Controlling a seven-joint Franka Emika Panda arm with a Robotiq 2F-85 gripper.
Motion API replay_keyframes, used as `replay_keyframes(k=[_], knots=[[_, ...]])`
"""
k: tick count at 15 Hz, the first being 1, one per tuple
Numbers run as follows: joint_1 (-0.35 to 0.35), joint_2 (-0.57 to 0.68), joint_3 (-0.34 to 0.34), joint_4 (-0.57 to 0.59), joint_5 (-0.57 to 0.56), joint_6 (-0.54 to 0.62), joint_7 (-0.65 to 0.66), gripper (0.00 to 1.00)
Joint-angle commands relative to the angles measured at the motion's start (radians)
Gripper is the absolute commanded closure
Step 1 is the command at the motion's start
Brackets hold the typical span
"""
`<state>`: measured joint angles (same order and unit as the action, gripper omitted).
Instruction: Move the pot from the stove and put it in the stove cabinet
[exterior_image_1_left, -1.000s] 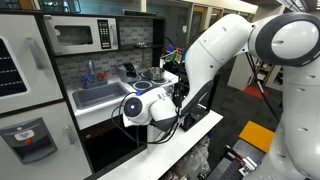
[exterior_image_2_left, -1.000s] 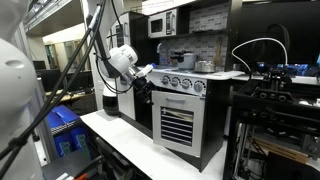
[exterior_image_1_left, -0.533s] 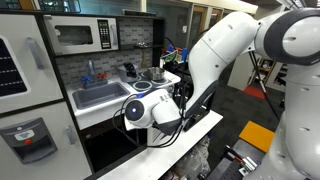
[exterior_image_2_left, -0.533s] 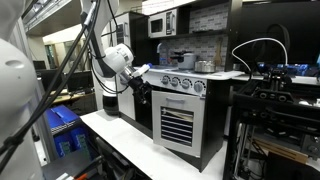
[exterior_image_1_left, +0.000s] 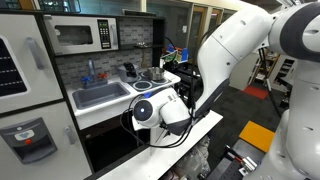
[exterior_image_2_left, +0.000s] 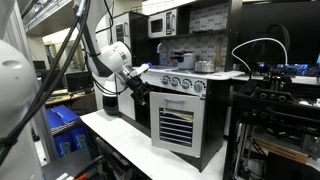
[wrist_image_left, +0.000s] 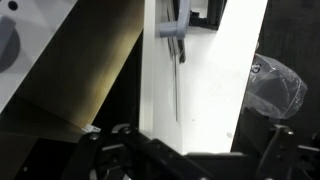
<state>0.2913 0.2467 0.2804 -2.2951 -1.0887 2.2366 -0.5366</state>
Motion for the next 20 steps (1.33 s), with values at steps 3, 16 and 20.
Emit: replay_keyframes(k=[3, 16, 20], knots=[[-0.027, -0.078, 0.003, -0.096, 0.015, 0.002, -0.024, 0.00], [-0.060, -0.264, -0.036, -0.296, 0.066, 0.037, -0.074, 0.00], [-0.071, -0.322, -0.063, -0.350, 0.082, 0.036, -0.105, 0.00]])
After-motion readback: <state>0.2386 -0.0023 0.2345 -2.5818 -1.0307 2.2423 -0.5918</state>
